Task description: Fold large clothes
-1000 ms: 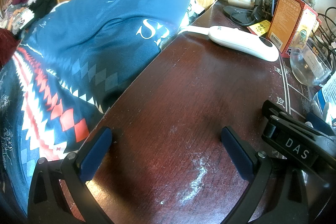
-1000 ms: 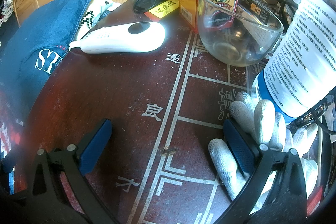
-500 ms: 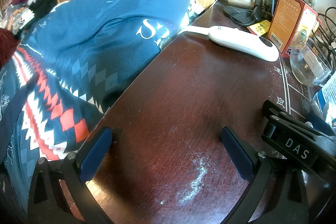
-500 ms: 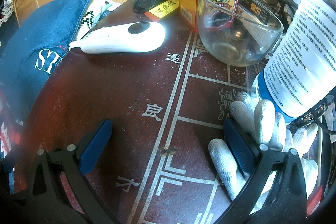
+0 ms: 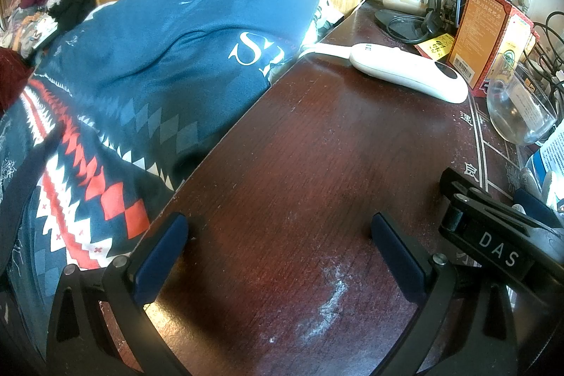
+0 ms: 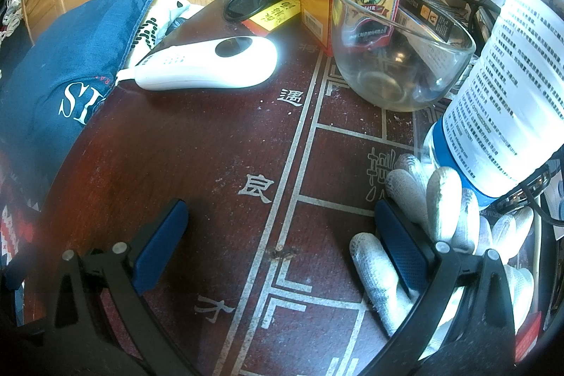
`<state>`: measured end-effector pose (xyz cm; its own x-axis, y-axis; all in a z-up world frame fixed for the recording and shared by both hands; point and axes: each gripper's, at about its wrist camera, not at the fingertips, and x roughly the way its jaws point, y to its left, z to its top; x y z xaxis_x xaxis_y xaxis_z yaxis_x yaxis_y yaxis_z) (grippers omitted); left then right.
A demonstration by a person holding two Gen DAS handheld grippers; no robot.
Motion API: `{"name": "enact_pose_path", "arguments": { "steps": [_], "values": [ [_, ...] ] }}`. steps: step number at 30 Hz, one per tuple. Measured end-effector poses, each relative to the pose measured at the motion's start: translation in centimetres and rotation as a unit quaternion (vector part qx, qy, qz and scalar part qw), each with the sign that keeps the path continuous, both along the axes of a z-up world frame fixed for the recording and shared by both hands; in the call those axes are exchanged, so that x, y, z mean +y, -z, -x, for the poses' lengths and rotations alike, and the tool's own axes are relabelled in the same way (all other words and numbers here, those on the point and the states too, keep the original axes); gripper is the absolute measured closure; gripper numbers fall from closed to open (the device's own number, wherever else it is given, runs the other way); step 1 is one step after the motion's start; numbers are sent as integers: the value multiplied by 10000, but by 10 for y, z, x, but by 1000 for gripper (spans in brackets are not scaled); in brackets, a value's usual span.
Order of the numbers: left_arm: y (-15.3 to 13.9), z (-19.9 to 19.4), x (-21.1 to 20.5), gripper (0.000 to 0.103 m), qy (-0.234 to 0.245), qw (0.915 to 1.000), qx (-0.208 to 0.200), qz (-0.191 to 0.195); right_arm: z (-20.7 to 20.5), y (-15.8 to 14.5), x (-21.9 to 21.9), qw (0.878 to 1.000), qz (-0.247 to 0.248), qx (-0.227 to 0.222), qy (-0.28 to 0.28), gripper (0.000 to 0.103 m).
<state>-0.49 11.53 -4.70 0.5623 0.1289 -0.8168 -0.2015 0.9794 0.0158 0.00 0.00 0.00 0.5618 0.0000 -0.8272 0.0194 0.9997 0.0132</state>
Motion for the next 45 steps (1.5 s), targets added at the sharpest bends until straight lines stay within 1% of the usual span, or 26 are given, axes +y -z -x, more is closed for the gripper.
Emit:
{"name": "enact_pose_path", "arguments": {
  "steps": [24, 26, 28, 30, 32, 33, 34, 35, 36, 37, 38, 39, 40, 41, 42, 43, 45],
  "values": [
    [1, 2, -1, 0, 47, 10000, -4, 29, -3, 2, 5, 10000, 25, 0, 3, 0],
    [1, 7, 0, 0, 125, 9999, 11, 29, -6, 3, 4, 10000, 20, 45, -82, 0],
    [-1, 9, 0, 0, 271, 9995, 113, 91, -11, 2, 3, 9998, 25, 89, -163, 0],
    [-2, 10, 1, 0, 612, 9976, 297, 149, -14, 2, 3, 9997, 23, 120, -197, 0],
    [-3, 14, 4, 0, 1097, 9921, 569, 205, -14, 2, 5, 9998, 25, 31, -214, 0],
    [-4, 19, 6, 0, 1156, 9906, 655, 315, -15, 2, 6, 9997, 49, 73, -249, 0],
    [-5, 28, 9, 0, 1193, 9897, 674, 408, -16, 2, 6, 9995, 49, 125, -299, 0],
    [-5, 40, 10, 0, 1260, 9899, 556, 346, -16, 3, 6, 9989, -51, 311, -351, 0],
    [-6, 49, 11, 0, 1347, 9891, 560, 188, -16, 3, 7, 9985, -53, 349, -414, 0],
    [-7, 58, 12, 0, 1426, 9880, 557, 201, -16, 2, 8, 9984, -29, 314, -473, 0],
    [-8, 66, 15, 0, 1448, 9876, 539, 295, -14, 2, 7, 9965, -259, 566, -556, 0],
    [-9, 71, 18, 0, 1413, 9879, 596, 242, -12, 1, 7, 9952, -423, 616, -634, 0],
    [-9, 74, 20, 0, 1308, 9898, 553, 77, -8, -1, 8, 9942, -517, 623, -710, 0],
    [-10, 82, 27, 0, 1148, 9918, 552, 98, -3, -2, 10, 9938, -476, 620, -796, 0],
    [-10, 87, 33, 0, 1028, 9935, 484, 50, 2, -4, 13, 9940, -429, 520, -865, 0],
    [-12, 96, 38, 0, 915, 9951, 364, 53, 12, -8, 15, 9931, -551, 425, -943, 0],
    [-22, 119, 56, 0, 643, 9977, 212, -43, 31, -21, 20, 9916, -551, 202, -1152, 0]
  ]
}}
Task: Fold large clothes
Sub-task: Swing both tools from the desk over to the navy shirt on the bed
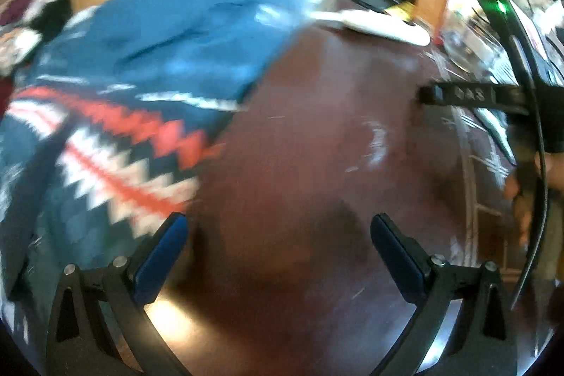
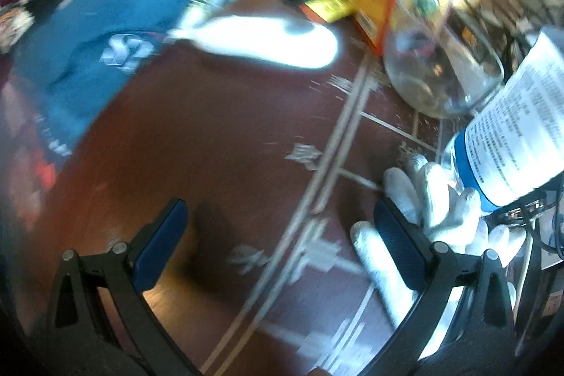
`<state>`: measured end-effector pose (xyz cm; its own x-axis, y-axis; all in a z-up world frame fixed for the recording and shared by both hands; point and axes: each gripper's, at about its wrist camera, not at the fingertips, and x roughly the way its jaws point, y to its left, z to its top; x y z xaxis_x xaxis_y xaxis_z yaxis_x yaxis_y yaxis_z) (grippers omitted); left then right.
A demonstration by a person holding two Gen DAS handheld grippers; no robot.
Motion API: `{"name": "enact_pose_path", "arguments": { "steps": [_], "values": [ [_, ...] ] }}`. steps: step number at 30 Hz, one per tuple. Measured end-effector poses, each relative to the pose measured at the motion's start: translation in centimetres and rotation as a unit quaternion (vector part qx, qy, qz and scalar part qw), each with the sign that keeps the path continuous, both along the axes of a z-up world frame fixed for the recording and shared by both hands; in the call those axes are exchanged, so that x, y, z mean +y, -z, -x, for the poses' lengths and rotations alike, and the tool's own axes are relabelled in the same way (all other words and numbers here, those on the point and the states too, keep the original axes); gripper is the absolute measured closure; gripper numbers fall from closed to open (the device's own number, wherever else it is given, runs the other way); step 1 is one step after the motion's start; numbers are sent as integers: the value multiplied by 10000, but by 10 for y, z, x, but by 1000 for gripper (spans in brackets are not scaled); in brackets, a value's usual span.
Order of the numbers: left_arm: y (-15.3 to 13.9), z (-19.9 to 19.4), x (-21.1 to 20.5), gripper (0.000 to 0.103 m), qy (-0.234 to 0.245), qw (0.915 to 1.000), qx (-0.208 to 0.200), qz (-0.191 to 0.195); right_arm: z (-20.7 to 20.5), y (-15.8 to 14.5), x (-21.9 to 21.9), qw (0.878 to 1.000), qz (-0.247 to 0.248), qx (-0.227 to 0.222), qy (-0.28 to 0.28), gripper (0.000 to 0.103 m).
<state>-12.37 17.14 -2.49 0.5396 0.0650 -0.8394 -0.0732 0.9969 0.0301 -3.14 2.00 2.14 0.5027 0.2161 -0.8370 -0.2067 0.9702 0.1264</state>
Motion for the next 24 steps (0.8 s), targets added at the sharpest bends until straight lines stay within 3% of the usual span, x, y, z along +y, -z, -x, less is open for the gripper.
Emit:
{"name": "enact_pose_path", "arguments": {
  "steps": [4, 6, 7, 10, 11, 12, 13, 14, 16, 19, 22, 23, 24],
  "values": [
    [-34, 55, 39, 0, -409, 9971, -618, -191, 64, -58, 15, 9948, -344, -801, -527, 0],
    [-60, 96, 67, 0, -683, 9922, -981, -349, 109, -103, 29, 9844, -471, -1410, -945, 0],
    [-76, 124, 87, 0, -898, 9878, -1208, -395, 115, -110, 43, 9793, -331, -1626, -1157, 0],
    [-114, 194, 138, 0, -1542, 9719, -1727, -429, 170, -160, 82, 9449, -488, -2584, -1949, 0],
    [-131, 228, 160, 0, -1864, 9618, -1958, -441, 186, -175, 95, 9285, -539, -2949, -2193, 0],
    [-145, 258, 178, 0, -2164, 9513, -2146, -470, 219, -197, 104, 9032, -705, -3461, -2439, 0],
    [-159, 290, 197, 0, -2492, 9388, -2334, -460, 237, -204, 117, 8815, -743, -3837, -2652, 0],
    [-176, 329, 217, 0, -2840, 9228, -2568, -437, 261, -213, 130, 8499, -827, -4311, -2914, 0],
    [-204, 400, 244, 0, -3432, 8896, -2971, -504, 276, -209, 162, 8078, -752, -4714, -3459, 0],
    [-244, 523, 271, 0, -4300, 8274, -3503, -880, 302, -197, 213, 7914, -606, -4437, -4161, 0],
    [-265, 625, 275, 0, -4898, 7742, -3800, -1275, 329, -192, 240, 7773, -953, -4104, -4673, 0],
    [-272, 669, 275, 0, -5202, 7495, -3801, -1521, 339, -193, 249, 7721, -1129, -3933, -4862, 0],
    [-274, 694, 278, 0, -5349, 7368, -3799, -1634, 349, -195, 256, 7684, -1246, -3813, -4987, 0]
  ]
}}
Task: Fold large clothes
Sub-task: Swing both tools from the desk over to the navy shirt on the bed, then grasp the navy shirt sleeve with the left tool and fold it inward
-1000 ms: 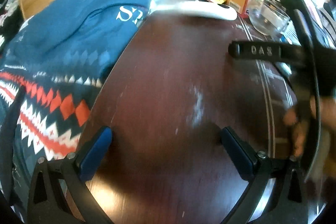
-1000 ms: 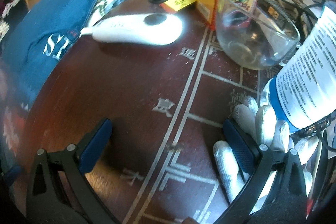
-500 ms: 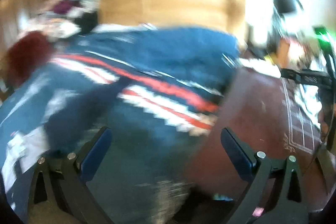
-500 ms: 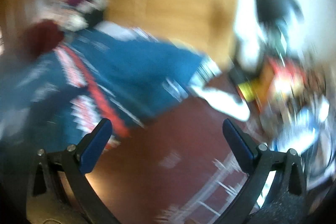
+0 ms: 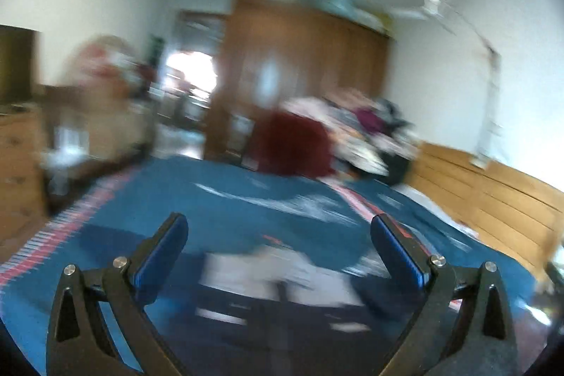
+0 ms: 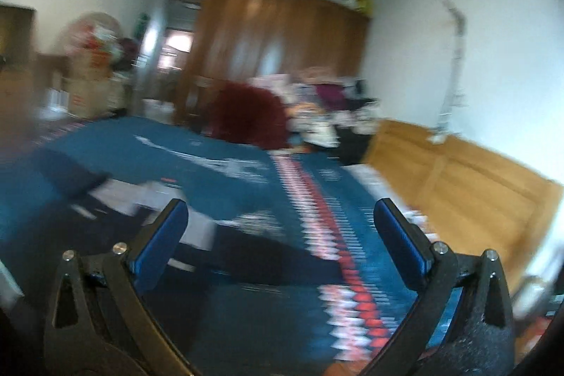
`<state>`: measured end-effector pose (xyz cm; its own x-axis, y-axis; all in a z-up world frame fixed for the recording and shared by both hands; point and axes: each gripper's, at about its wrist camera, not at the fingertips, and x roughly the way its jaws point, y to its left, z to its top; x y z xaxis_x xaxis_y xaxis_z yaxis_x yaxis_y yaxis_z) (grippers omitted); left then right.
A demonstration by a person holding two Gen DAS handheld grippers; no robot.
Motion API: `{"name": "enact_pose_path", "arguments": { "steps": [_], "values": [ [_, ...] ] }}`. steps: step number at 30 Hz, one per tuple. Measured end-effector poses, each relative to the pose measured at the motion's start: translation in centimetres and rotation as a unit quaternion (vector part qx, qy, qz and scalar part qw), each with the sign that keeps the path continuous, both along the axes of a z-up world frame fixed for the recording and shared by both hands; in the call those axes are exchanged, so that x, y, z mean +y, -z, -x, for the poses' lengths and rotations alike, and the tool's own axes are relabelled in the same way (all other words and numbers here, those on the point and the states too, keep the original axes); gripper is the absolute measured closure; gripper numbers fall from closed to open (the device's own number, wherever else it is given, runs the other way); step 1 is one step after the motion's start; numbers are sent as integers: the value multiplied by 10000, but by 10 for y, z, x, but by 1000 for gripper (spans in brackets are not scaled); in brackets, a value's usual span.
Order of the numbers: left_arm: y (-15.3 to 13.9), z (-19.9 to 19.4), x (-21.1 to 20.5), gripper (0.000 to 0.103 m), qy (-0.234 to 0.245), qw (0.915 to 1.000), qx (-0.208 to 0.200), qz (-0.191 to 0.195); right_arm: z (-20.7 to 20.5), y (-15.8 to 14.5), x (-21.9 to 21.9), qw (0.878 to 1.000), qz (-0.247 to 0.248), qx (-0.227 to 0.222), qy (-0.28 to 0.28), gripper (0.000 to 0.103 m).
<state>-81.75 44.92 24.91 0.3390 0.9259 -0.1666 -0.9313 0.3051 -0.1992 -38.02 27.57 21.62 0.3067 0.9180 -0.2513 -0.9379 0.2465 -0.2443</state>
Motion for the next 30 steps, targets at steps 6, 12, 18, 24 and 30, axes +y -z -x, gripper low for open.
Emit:
{"name": "enact_pose_path", "arguments": {
  "steps": [6, 12, 18, 24, 30],
  "values": [
    [6, 188, 22, 0, -1788, 9835, -271, -12, 43, -4, 50, 9952, 185, 405, -874, 0],
    [91, 300, 116, 0, -2339, 9640, -507, 1159, 96, 19, 91, 9923, 476, -109, -1137, 0],
    [251, 335, 247, 0, -1783, 9343, -972, 2930, 115, 56, 130, 9873, 1076, -248, -1146, 0],
    [355, 310, 350, 1, -1583, 9059, -944, 3814, 109, 83, 169, 9793, 1669, 29, -1146, 0],
    [394, 322, 399, 1, -1705, 8962, -1614, 3764, 109, 105, 193, 9747, 1898, 215, -1163, 0]
  ]
}}
